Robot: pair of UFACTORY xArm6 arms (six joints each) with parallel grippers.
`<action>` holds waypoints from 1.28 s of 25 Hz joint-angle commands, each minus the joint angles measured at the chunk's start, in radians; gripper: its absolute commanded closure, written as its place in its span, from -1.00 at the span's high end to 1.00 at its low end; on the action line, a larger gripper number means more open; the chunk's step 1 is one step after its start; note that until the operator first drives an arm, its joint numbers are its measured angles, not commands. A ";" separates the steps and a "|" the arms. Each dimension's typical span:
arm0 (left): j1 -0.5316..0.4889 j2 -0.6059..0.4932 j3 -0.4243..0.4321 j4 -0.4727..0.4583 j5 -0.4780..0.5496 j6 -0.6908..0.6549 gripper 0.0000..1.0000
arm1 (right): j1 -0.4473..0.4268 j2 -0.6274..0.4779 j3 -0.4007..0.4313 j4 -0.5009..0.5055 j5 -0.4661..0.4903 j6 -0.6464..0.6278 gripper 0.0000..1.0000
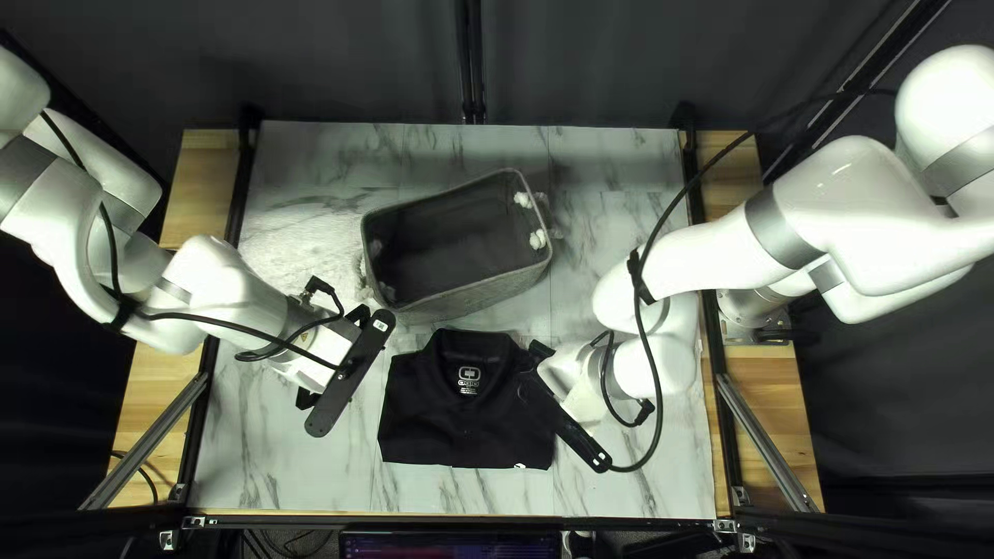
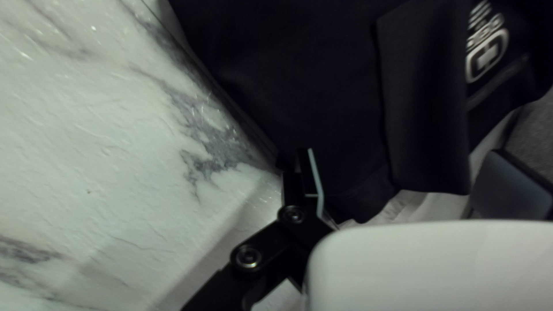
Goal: Pick up a folded sweatshirt and place it into a fabric basket
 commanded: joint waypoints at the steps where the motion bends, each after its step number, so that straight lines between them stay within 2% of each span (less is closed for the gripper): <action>1: 0.000 0.012 0.014 0.013 -0.027 0.021 1.00 | -0.023 0.017 -0.004 -0.014 -0.019 -0.018 1.00; 5: 0.014 -0.018 0.040 -0.081 -0.038 0.120 1.00 | -0.016 0.002 0.007 0.002 -0.010 -0.041 1.00; 7: 0.014 -0.026 0.046 -0.100 -0.036 0.141 1.00 | -0.023 0.001 0.011 0.000 -0.013 -0.048 1.00; 11: 0.014 -0.026 0.046 -0.100 -0.036 0.141 1.00 | -0.036 0.015 0.009 0.031 -0.026 -0.091 1.00; 14: 0.014 -0.026 0.046 -0.100 -0.036 0.141 1.00 | -0.041 0.025 0.010 0.093 -0.019 -0.154 1.00; 20: 0.014 -0.026 0.046 -0.100 -0.036 0.141 1.00 | -0.053 0.034 0.004 0.113 -0.014 -0.193 1.00; 27: 0.014 -0.026 0.046 -0.100 -0.036 0.141 1.00 | -0.059 0.055 -0.007 0.071 -0.012 -0.167 1.00; 31: 0.014 -0.026 0.046 -0.100 -0.036 0.141 1.00 | -0.056 0.060 -0.016 0.083 -0.004 -0.184 1.00; 32: 0.014 -0.026 0.046 -0.100 -0.036 0.141 1.00 | -0.054 0.063 -0.021 0.096 0.001 -0.198 0.88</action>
